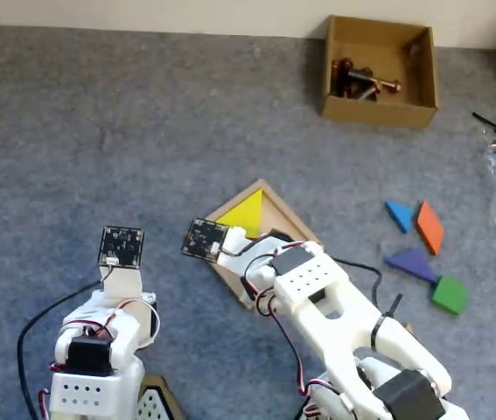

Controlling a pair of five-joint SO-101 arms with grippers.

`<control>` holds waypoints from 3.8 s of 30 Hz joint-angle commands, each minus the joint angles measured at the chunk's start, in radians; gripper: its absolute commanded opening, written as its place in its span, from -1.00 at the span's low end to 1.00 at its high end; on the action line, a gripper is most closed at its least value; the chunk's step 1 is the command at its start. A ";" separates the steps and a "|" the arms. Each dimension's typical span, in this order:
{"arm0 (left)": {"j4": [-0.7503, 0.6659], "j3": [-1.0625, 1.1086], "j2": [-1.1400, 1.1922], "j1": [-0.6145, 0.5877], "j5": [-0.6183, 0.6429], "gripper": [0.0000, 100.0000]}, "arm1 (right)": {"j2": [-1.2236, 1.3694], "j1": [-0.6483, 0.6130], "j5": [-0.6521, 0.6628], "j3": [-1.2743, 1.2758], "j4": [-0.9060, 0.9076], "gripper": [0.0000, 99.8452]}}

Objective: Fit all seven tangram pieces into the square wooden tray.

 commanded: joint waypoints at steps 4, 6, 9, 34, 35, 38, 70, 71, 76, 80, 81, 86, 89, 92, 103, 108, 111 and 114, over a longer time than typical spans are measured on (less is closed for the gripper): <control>-0.002 0.019 -0.007 0.015 0.008 -0.99 | -0.005 -0.012 0.023 -0.056 -0.019 -0.40; -0.002 0.019 -0.007 0.015 0.008 -0.99 | -0.005 -0.016 0.025 -0.056 -0.019 -0.40; -0.002 0.019 -0.007 0.015 0.008 -0.99 | 0.005 -0.018 0.028 -0.059 -0.021 -0.40; -0.002 0.019 -0.007 0.015 0.008 -0.99 | 0.311 0.042 0.091 -0.113 -0.182 -0.70; -0.002 0.019 -0.007 0.015 0.008 -0.99 | 0.311 0.044 0.091 -0.113 -0.183 -0.71; -0.002 0.019 -0.007 0.015 0.008 -0.99 | 0.311 0.044 0.091 -0.114 -0.183 -0.79; -0.002 0.019 -0.007 0.015 0.008 -0.99 | 0.321 0.231 0.095 -0.268 -0.136 -0.57; -0.002 0.019 -0.007 0.015 0.008 -0.99 | 0.321 0.232 0.095 -0.268 -0.136 -0.57; -0.002 0.019 -0.007 0.015 0.008 -0.99 | 0.321 0.232 0.095 -0.268 -0.136 -0.57; -0.002 0.019 -0.007 0.015 0.008 -0.99 | 0.338 0.231 0.129 -0.255 -0.136 -0.57; -0.002 0.019 -0.007 0.015 0.008 -0.99 | 0.360 0.231 0.133 -0.252 -0.136 -0.58; -0.002 0.019 -0.007 0.015 0.008 -0.99 | 0.513 0.228 0.144 -0.274 -0.136 -0.69; -0.002 0.019 -0.007 0.015 0.008 -0.99 | 0.541 0.229 0.158 -0.343 -0.070 -0.69; -0.002 0.019 -0.007 0.015 0.008 -0.99 | 0.544 0.228 0.158 -0.378 -0.051 -0.69; -0.002 0.019 -0.007 0.015 0.008 -0.99 | 0.545 0.226 0.227 -0.381 -0.059 -0.70; -0.002 0.019 -0.007 0.015 0.008 -0.99 | 0.545 0.217 0.230 -0.381 -0.059 -0.70; -0.002 0.019 -0.007 0.015 0.008 -0.99 | 0.545 0.213 0.230 -0.381 -0.058 -0.70; -0.002 0.019 -0.007 0.015 0.008 -0.99 | 0.545 0.209 0.230 -0.381 -0.058 -0.70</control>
